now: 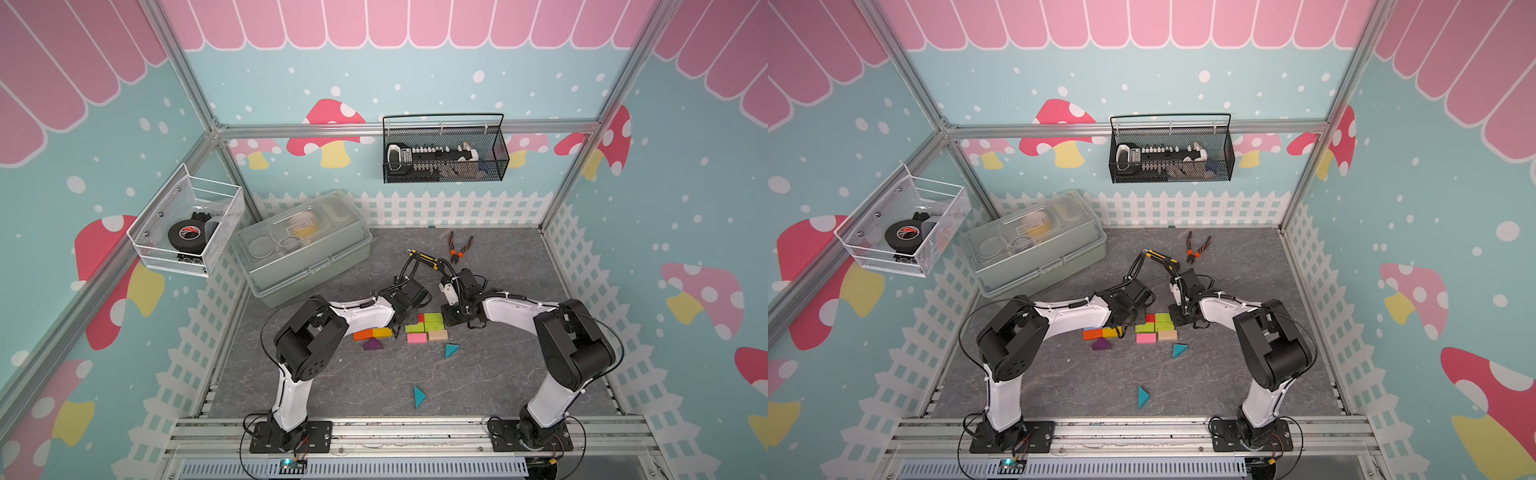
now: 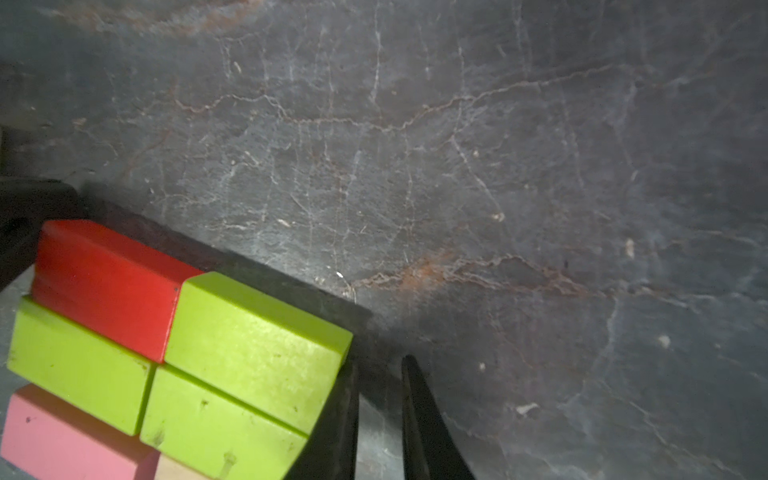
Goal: Assemble a piece of candy with building blocks
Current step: Assemble the building blocks at the center of the board.
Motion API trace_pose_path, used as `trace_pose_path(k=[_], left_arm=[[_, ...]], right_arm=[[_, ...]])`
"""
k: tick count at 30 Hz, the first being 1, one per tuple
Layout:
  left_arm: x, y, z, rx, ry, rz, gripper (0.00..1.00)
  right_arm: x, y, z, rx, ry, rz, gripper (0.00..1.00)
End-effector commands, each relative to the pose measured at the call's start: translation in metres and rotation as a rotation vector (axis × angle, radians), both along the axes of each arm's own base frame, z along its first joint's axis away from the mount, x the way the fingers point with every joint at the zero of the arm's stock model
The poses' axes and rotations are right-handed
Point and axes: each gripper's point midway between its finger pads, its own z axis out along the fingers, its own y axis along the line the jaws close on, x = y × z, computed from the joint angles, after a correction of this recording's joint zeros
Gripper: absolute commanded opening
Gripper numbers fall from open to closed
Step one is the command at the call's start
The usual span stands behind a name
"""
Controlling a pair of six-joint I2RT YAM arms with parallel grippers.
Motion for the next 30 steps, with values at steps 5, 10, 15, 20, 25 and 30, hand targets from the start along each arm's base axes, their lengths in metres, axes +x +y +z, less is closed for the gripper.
trace_pose_path(k=[5,10,15,20,25,30], left_arm=[[-0.034,-0.005,-0.021,-0.003,0.096,-0.031,0.09],[-0.032,-0.002,-0.022,0.012,0.087,-0.028,0.1],[-0.025,0.002,-0.018,0.045,0.065,-0.019,0.15],[-0.02,0.009,-0.017,0.056,0.064,0.0,0.19],[-0.017,0.012,-0.013,0.051,0.054,0.012,0.22],[-0.011,0.013,-0.004,0.046,0.04,0.014,0.23]], right_arm=[[-0.019,0.014,-0.002,0.047,0.046,0.044,0.21],[-0.019,0.014,-0.002,0.047,0.046,0.043,0.21],[-0.016,0.007,-0.004,0.009,0.033,0.018,0.21],[-0.011,0.002,-0.002,-0.016,0.016,-0.009,0.22],[-0.01,-0.001,-0.002,-0.03,0.012,-0.025,0.24],[-0.006,-0.007,0.001,-0.051,-0.008,-0.051,0.26]])
